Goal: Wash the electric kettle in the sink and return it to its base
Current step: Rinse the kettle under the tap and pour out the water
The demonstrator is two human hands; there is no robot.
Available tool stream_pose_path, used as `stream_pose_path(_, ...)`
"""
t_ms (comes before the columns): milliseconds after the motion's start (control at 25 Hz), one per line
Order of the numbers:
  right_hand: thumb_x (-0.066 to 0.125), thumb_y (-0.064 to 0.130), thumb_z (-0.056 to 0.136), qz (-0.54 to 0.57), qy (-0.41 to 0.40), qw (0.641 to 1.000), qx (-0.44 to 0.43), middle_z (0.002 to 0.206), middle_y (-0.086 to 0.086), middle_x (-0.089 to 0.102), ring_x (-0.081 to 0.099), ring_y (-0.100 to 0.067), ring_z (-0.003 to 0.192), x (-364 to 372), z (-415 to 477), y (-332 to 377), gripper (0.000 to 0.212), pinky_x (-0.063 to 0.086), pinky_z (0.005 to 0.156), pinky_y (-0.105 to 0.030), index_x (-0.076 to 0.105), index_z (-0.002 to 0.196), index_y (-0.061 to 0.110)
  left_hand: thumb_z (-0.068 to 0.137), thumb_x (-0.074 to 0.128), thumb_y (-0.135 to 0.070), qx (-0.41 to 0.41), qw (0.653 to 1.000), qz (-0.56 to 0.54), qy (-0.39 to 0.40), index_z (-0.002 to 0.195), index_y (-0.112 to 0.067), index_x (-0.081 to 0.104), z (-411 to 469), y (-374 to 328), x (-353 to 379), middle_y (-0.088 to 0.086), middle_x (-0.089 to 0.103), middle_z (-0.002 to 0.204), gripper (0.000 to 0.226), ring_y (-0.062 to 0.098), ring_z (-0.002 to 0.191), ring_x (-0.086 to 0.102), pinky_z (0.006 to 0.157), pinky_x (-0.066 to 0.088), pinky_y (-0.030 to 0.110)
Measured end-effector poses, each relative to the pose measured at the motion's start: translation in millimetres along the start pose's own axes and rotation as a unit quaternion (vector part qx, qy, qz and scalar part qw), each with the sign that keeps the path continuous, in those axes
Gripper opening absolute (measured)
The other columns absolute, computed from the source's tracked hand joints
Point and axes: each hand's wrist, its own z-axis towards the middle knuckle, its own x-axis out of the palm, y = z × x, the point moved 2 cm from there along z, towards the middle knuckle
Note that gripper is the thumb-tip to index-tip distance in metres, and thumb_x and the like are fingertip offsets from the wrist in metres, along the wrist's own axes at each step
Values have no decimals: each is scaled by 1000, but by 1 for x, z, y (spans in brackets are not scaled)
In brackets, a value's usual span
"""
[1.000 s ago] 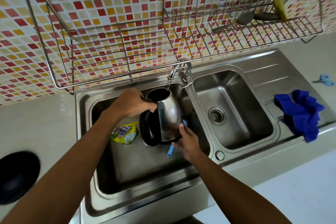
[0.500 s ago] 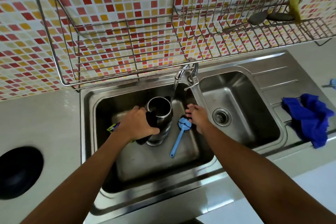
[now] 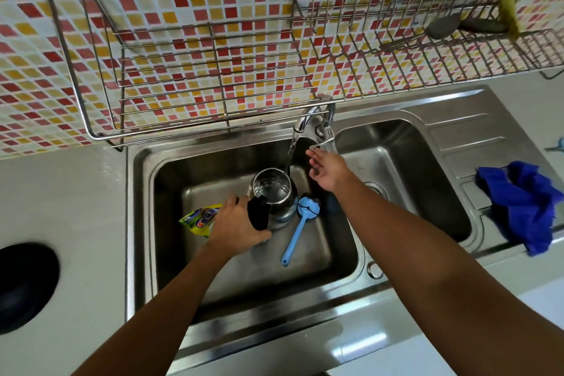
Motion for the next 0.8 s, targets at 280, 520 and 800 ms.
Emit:
stream_pose_path(280,47,13,98,144,91,985,-32,84,3,65,48,-6,66,-26,-7,32,20,35,62,-22,65,106,12,52,76,-57,26,1000,15,-2,119,-14,58,8,-4,9,7,55,111,82,28,103,55,87,50,37)
stream_pose_path(520,58,4,92,-49,23,988,-146,101,2,71,59,-9,77,-31,-19,14,31,46,63,-23,67,119,14,53,63,-70,33,998,38,33,117,-15,59,11,-2,6,3,58,109,84,25,106,55,90,50,37)
stream_pose_path(800,60,-13,73,-488,127,785,-360,125,5,52,50,-9,115,-15,-83,-100,63,46,101,-26,58,128,18,101,54,-28,-155,897,-414,0,108,-23,64,6,31,-17,3,63,105,13,20,97,64,78,51,34)
